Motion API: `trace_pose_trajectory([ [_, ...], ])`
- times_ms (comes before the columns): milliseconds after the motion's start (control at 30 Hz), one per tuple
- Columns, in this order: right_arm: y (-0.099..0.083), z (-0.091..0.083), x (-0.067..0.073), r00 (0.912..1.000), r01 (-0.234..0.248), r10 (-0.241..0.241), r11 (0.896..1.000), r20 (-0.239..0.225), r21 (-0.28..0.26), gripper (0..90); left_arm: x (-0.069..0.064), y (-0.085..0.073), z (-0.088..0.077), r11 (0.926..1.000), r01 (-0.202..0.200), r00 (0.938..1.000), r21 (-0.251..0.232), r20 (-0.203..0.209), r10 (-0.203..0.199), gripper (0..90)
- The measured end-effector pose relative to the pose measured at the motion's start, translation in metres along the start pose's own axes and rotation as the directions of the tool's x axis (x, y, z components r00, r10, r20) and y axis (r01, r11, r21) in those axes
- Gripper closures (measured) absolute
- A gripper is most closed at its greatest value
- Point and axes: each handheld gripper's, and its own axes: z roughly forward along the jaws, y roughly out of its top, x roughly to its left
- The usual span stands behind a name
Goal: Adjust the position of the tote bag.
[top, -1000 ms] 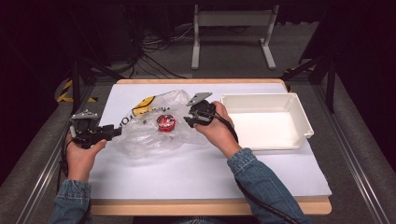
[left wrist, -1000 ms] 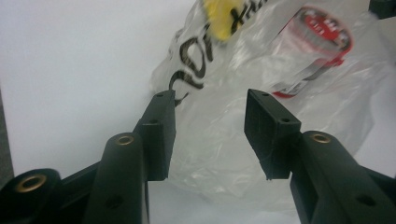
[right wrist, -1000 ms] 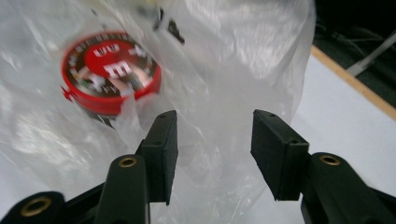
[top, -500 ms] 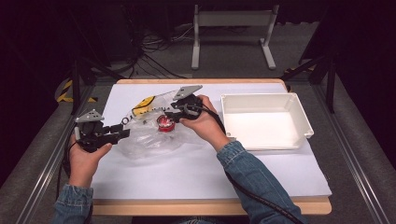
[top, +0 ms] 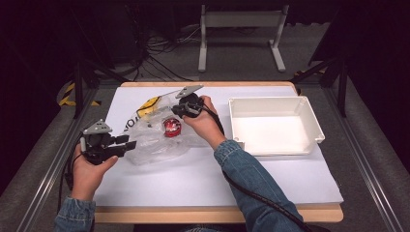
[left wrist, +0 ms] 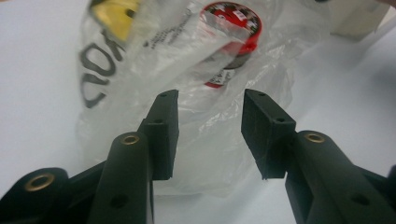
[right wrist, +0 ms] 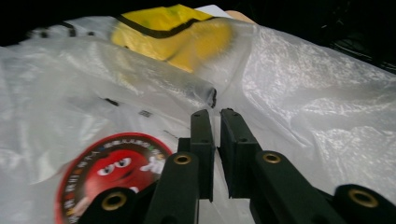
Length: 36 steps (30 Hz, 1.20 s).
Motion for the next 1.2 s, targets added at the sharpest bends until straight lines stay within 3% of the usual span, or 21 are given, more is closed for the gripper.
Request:
trace_pose_trajectory([
  [100, -0.002, 0.004, -0.005, 0.9998, -0.004, 0.003, 1.0, 0.022, 0.009, 84.7, -0.001, -0.001, 0.009, 0.9995, -0.006, 0.9999, 0.031, 0.013, 0.005, 57.0],
  [167, -0.004, 0.007, -0.009, 0.9992, -0.026, 0.026, 1.0, 0.031, 0.007, 84.6, 0.002, -0.007, 0.025, 0.9934, 0.008, 0.9997, 0.114, 0.021, -0.011, 56.9],
  [200, -0.004, 0.007, -0.009, 0.9992, -0.026, 0.026, 1.0, 0.031, 0.007, 84.6, 0.002, -0.007, 0.025, 0.9934, 0.008, 0.9997, 0.114, 0.021, -0.011, 57.2],
  [267, -0.008, 0.012, -0.014, 0.9979, -0.044, 0.043, 0.999, 0.049, 0.02, 84.8, 0.005, -0.011, 0.032, 0.9868, 0.014, 0.9996, 0.162, 0.024, -0.018, 58.3],
  [533, -0.023, 0.028, -0.02, 0.9956, -0.059, 0.051, 0.992, 0.079, 0.109, 82.7, 0.019, -0.023, 0.045, 0.9678, 0.062, 0.9978, 0.244, 0.009, -0.066, 61.0],
  [633, -0.026, 0.03, -0.02, 0.9957, -0.063, 0.054, 0.99, 0.074, 0.126, 81.5, 0.024, -0.025, 0.044, 0.9665, 0.085, 0.9959, 0.242, 0.009, -0.09, 60.5],
  [700, -0.03, 0.033, -0.021, 0.9952, -0.072, 0.061, 0.986, 0.077, 0.152, 81.0, 0.03, -0.027, 0.038, 0.9704, 0.108, 0.9929, 0.216, 0.026, -0.116, 59.7],
  [767, -0.031, 0.033, -0.022, 0.9952, -0.075, 0.064, 0.985, 0.075, 0.158, 81.0, 0.031, -0.026, 0.035, 0.9741, 0.105, 0.9932, 0.2, 0.027, -0.113, 58.9],
  [833, -0.035, 0.035, -0.024, 0.9938, -0.089, 0.075, 0.979, 0.082, 0.182, 80.1, 0.032, -0.023, 0.023, 0.985, 0.104, 0.9925, 0.138, 0.05, -0.112, 57.5],
  [867, -0.035, 0.035, -0.024, 0.9938, -0.089, 0.075, 0.979, 0.082, 0.182, 80.1, 0.032, -0.023, 0.023, 0.985, 0.104, 0.9925, 0.138, 0.05, -0.112, 56.7],
  [967, -0.038, 0.036, -0.027, 0.9905, -0.126, 0.111, 0.97, 0.081, 0.208, 78.4, 0.03, -0.017, 0.01, 0.9924, 0.105, 0.9925, 0.064, 0.057, -0.109, 54.6],
  [1100, -0.04, 0.036, -0.029, 0.9857, -0.163, 0.147, 0.959, 0.081, 0.233, 77.5, 0.027, -0.01, -0.001, 0.9926, 0.117, 0.9918, -0.035, 0.057, -0.115, 53.0],
  [1167, -0.042, 0.036, -0.029, 0.9797, -0.198, 0.182, 0.947, 0.084, 0.252, 74.4, 0.023, -0.005, 0.0, 0.9916, 0.11, 0.9935, -0.069, 0.037, -0.107, 51.6],
  [1200, -0.042, 0.036, -0.029, 0.9797, -0.198, 0.182, 0.947, 0.084, 0.252, 74.4, 0.023, -0.005, 0.0, 0.9916, 0.11, 0.9935, -0.069, 0.037, -0.107, 51.2],
])
